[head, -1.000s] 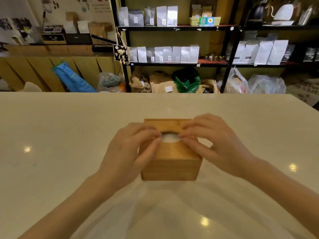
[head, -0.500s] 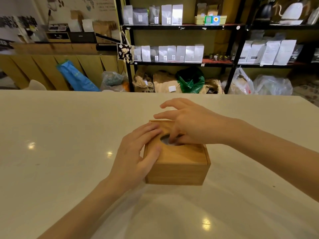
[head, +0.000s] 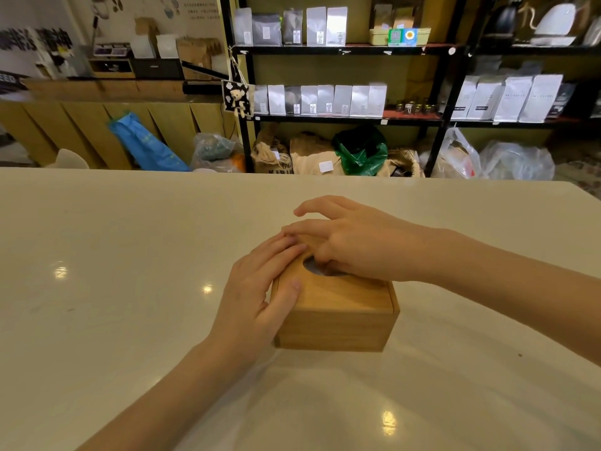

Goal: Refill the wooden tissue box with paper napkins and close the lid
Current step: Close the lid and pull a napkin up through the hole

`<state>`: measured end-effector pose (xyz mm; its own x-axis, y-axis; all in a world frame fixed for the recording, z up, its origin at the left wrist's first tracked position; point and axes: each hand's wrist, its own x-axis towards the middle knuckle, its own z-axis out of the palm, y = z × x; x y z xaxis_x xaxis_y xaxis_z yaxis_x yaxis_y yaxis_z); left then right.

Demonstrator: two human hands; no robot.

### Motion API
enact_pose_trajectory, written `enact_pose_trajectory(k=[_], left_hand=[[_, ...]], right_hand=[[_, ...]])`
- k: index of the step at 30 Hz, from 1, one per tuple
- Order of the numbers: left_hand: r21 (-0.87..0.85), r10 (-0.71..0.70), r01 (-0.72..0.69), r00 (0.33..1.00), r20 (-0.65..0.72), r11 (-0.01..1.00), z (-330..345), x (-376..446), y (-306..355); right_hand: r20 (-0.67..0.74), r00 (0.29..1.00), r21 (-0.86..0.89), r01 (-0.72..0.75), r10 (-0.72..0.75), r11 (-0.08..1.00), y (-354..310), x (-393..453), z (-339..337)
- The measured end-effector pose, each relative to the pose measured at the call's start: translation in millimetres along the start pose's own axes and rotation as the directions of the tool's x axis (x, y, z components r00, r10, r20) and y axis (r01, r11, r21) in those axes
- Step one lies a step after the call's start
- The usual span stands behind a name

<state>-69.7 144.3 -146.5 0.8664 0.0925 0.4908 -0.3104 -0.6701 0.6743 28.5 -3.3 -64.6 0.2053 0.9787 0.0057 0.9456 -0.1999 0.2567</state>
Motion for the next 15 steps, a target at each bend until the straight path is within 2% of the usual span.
enact_pose_trajectory(k=[3,8,15], left_hand=[[-0.006,-0.004,0.004,1.000,-0.007,1.000,0.7,-0.4,0.8],[-0.035,-0.004,0.002,0.998,-0.061,0.999,4.9,-4.4,-1.3],[-0.034,0.041,-0.047,0.987,-0.152,0.998,11.5,-7.2,-5.8]], right_hand=[[-0.134,0.985,-0.089,0.096,-0.107,0.991,9.9,2.2,4.4],[-0.126,0.965,-0.124,0.214,-0.229,0.969,15.2,4.6,2.7],[-0.137,0.948,-0.101,0.277,-0.289,0.956,17.7,9.9,6.4]])
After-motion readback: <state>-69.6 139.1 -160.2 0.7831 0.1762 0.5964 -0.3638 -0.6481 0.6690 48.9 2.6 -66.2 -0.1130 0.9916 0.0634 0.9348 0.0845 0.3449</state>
